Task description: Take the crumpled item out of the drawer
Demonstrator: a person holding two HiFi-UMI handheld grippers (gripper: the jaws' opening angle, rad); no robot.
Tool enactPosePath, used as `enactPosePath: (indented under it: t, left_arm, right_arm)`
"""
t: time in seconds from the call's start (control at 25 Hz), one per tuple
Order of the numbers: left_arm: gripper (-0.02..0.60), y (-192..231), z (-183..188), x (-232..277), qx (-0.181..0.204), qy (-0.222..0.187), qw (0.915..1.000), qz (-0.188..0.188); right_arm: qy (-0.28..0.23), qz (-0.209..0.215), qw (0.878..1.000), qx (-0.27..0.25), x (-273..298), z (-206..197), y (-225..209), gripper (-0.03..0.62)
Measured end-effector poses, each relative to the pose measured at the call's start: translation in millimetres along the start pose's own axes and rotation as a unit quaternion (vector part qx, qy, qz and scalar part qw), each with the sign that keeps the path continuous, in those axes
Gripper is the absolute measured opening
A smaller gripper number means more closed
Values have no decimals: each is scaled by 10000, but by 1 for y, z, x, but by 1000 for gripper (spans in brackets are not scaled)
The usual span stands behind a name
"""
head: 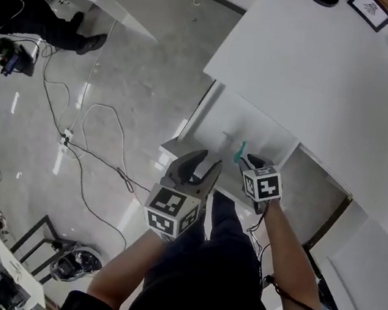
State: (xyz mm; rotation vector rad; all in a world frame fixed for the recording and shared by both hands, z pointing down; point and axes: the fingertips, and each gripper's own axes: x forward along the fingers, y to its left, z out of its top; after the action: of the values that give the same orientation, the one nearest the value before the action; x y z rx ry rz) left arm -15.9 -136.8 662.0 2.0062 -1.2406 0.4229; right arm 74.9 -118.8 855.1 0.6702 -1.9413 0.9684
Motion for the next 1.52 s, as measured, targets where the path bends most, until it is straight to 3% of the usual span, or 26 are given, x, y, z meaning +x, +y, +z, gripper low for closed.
enactPosePath:
  t: [0.36, 0.64, 0.8, 0.92, 1.04, 1.4, 1.52]
  left_arm:
    - [153, 22, 6, -10, -183, -210, 9995, 116]
    - [153, 27, -5, -15, -372, -194, 9990, 164]
    - [153, 33, -8, -19, -450, -217, 9986, 170]
    - [153, 35, -7, -22, -445, -214, 9986, 189]
    - [153, 36, -7, -19, -376, -225, 9989, 175]
    - [153, 20, 14, -20, -137, -365, 9992, 69]
    - [153, 15, 24, -22, -50, -445, 9990, 73]
  right_arm:
    - [842, -2, 9956, 417, 50, -13, -17, 166]
    - [1116, 7, 9909, 753, 68, -23, -24, 179]
    - [1047, 143, 9886, 1076, 76, -24, -21, 170]
    - [838, 169, 9896, 1160, 72, -20, -20, 69]
    - [503, 195, 9915, 1186, 67, -9, -23, 25]
    - [52, -80, 9990, 446, 24, 17, -20, 15]
    - [-156, -26, 9989, 439, 9, 23, -19, 15]
